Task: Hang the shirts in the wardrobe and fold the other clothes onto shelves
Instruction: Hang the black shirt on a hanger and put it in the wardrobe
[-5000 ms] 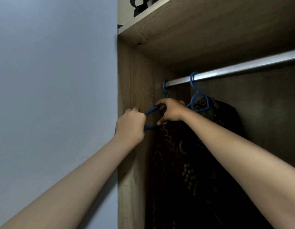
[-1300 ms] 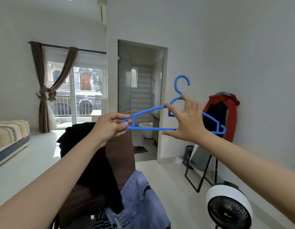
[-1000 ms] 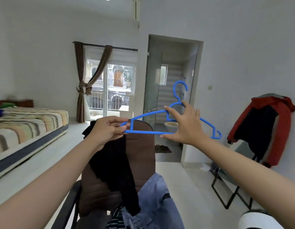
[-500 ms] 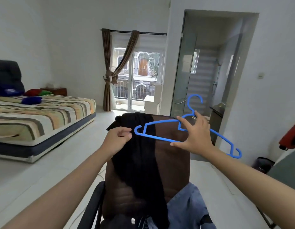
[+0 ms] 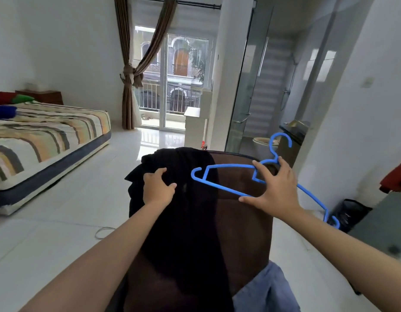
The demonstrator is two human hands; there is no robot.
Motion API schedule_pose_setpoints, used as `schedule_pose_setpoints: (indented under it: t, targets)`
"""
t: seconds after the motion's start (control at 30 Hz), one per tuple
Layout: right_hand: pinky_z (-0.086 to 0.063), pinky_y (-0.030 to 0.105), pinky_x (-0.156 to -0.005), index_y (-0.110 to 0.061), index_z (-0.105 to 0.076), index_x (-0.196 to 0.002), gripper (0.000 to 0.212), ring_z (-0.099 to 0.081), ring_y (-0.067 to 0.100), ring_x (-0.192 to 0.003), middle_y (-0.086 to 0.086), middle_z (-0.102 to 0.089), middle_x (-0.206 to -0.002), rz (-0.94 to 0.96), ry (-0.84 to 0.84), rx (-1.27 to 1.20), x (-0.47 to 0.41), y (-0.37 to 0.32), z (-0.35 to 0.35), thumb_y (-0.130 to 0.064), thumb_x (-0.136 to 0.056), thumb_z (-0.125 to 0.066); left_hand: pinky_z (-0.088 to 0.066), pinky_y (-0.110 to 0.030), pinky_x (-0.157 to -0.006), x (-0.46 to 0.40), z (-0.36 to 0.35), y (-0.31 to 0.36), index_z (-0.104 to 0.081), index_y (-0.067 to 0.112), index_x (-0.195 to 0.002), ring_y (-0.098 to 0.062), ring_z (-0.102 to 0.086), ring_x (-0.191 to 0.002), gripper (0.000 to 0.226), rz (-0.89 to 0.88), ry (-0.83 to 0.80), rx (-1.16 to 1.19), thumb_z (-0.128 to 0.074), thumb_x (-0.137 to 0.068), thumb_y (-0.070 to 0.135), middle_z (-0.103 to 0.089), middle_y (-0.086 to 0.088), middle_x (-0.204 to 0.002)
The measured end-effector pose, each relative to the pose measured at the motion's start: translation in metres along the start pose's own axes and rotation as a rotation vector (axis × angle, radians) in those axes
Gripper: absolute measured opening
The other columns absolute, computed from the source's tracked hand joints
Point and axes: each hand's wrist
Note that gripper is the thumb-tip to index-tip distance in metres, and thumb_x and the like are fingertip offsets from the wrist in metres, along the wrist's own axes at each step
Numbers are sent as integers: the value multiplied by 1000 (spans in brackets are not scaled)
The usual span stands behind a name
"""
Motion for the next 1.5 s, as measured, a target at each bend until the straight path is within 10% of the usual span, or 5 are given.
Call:
schedule_pose_setpoints:
  t: [0.4,0.8,0.97,1.23,1.5]
  targets:
    - [-30,64,-104,-39,-37,-141,103,-21,45,-137,26,-21,-149,8,44,-24,-11,-21,-26,-73,-52,-74,-48,-27,-87,3,-16,-17,-57,15,-120,-17,-56,-96,42,-133,48,116,-67,-81,4,-52,-1,-116]
    - [-35,62,-98,-30,-53,-134,101,-39,54,-117,32,-32,-138,111,48,96,-38,-31,-60,-61,-43,-85,-49,-22,-71,35,-23,-50,-61,17,-106,-15,-60,-74,34,-24,-215,-59,-73,-76,9,-58,1,-91]
    - [-38,61,-93,-31,-54,-133,103,-42,53,-114,32,-35,-136,107,48,91,-37,-24,-70,-63,-40,-85,-43,-25,-65,8,-9,-37,-62,16,-86,-19,-60,-79,3,-121,-12,-219,-62,-83,17,-58,-2,-87]
    - [-36,61,-96,-34,-47,-137,104,-38,51,-121,31,-32,-140,88,23,76,-34,-15,-80,-68,-45,-81,-40,-35,-96,-59,6,8,-52,17,-130,-27,-47,-118,42,-378,1,-318,-57,-88,20,-49,-7,-129]
    - [-39,58,-94,-38,-46,-137,102,-35,46,-121,27,-31,-142,108,99,-29,-23,-11,-84,-74,-46,-76,-44,-24,-78,-55,-4,-4,-63,16,-110,-14,-58,-86,29,-305,26,-255,-66,-81,8,-63,1,-96]
Point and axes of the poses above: each hand's wrist, its own x-axis away from the middle knuckle, its own z-axis out of the back of the hand, y = z × x
